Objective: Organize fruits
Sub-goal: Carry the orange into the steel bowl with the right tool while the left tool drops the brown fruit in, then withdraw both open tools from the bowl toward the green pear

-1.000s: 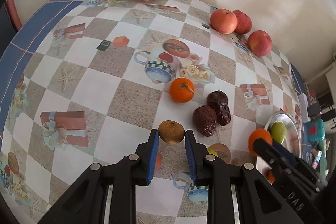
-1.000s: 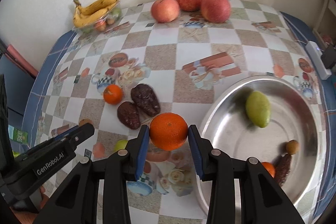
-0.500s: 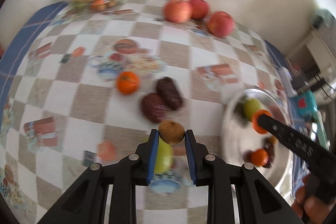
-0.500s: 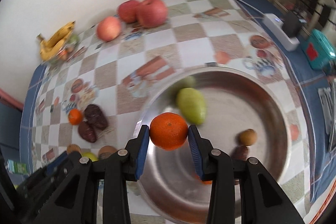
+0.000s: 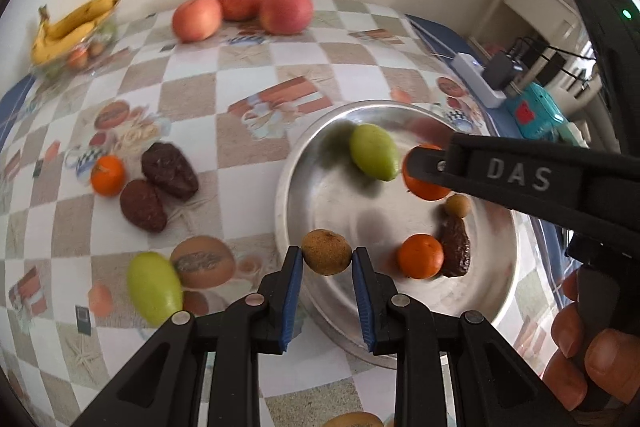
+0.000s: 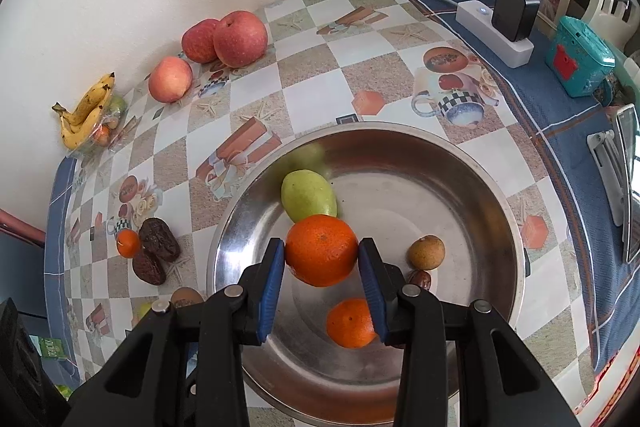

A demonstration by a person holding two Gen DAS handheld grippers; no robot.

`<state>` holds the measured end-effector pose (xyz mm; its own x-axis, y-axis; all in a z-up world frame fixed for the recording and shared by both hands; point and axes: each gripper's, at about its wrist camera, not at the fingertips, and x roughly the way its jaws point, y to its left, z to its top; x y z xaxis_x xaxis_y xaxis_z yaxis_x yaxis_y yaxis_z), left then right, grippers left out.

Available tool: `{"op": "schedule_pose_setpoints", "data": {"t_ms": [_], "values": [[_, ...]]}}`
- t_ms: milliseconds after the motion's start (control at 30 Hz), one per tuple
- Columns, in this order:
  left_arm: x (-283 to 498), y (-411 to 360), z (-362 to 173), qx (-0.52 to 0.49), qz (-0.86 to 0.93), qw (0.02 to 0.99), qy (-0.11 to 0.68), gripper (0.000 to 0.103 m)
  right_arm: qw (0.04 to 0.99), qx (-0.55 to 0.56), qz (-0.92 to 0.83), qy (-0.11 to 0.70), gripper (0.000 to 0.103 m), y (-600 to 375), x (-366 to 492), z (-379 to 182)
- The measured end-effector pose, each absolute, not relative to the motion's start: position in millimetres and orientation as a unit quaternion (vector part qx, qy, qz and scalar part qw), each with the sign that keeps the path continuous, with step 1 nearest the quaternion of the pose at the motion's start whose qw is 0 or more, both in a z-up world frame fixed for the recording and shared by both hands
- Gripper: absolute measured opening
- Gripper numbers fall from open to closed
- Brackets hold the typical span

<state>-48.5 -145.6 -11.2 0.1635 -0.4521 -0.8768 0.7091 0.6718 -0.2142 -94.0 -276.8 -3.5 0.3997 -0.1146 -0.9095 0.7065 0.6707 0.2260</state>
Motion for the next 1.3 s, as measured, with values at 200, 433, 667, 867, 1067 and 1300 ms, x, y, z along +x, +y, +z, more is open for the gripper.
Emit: {"op": "schedule_pose_setpoints", "data": {"t_ms": [200,433,667,867,1067,1300], "values": [[-53,-152,-13,0.136,-0.398,0.749,0.512,0.029,0.770,0.314,-0.265,0.488,0.040,-277,-94,-8],[-54,-152,-14,0.149,-0.396,0.750,0.508,0.029,0.773,0.314,-0.266,0.482,0.040,-277,-94,-5],[-48,-148,-16,0.141,-0.385,0.751,0.518,0.029,0.775,0.313,-0.262,0.482,0.040,-275,-93,-4],[-31,-134,-14,0.110,-0.364,0.756,0.532,0.029,0.774,0.315,-0.257,0.485,0.040,-274,-92,-6],[-3,-107,-11,0.066,-0.313,0.776,0.544,0.029,0.776,0.312,-0.252,0.486,0.040,-272,-91,-6],[25,-69,-11,0.033,-0.233,0.801,0.551,0.029,0.787,0.287,-0.237,0.493,0.040,-257,-81,-2]]}}
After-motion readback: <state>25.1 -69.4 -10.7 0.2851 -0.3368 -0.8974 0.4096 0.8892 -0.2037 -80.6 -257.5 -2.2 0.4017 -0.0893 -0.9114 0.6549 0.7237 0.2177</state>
